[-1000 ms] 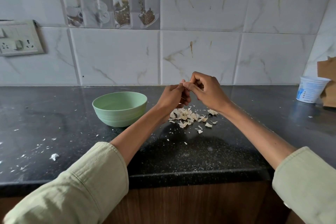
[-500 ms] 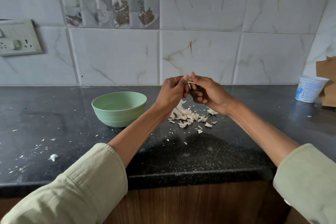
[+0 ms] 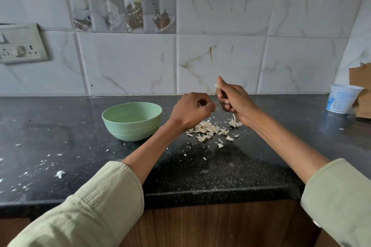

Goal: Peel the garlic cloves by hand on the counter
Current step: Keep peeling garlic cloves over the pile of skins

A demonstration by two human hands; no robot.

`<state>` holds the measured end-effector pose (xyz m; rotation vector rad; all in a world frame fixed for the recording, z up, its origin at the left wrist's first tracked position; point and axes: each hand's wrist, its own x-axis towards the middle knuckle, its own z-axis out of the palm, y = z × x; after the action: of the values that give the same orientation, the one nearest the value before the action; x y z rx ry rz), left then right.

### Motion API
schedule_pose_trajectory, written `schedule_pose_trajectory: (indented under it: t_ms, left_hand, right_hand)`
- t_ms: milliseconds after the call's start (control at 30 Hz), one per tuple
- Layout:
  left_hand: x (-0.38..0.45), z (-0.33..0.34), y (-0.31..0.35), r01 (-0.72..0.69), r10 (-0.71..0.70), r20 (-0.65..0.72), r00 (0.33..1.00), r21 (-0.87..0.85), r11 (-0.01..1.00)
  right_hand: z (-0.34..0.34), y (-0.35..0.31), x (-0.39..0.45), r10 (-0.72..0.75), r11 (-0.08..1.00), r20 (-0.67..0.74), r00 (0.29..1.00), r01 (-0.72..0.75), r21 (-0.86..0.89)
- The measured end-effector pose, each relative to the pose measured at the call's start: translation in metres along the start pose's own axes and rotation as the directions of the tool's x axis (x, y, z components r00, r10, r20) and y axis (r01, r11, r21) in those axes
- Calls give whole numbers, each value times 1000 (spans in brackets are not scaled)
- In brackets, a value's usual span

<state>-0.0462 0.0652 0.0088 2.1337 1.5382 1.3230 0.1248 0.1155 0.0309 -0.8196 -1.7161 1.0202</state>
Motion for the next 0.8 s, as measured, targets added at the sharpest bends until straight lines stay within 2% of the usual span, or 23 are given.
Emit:
schedule_pose_trajectory:
  t_ms: [133,267,333,500,633,800]
  left_hand:
    - [1,1,-1,12,-8,-117,993,30,999]
    - [4,-4,-2,-17,-27,-221,975,-192,981]
    - [6,-7,-2,-35,-27,-220,975,-269,962]
    - [7,-7,-6,-65,8,-185,983,-308,949]
    - [7,-10,-7,-41,-46,-197,979,-419,907]
    - [5,-13,-7,3,-159,-210,965,-597,802]
  right_hand:
    - [2,3,2,6,1000,41,999,-6,-7]
    - [5,3,3,-17,998,47,999,19,-63]
    - [8,2,2,-33,994,58,998,38,-98]
    - [8,2,-1,-80,988,84,993,90,-129]
    - [8,4,1,-115,982,102,988,129,-141]
    - [8,6,5,-193,965,148,970,215,-150]
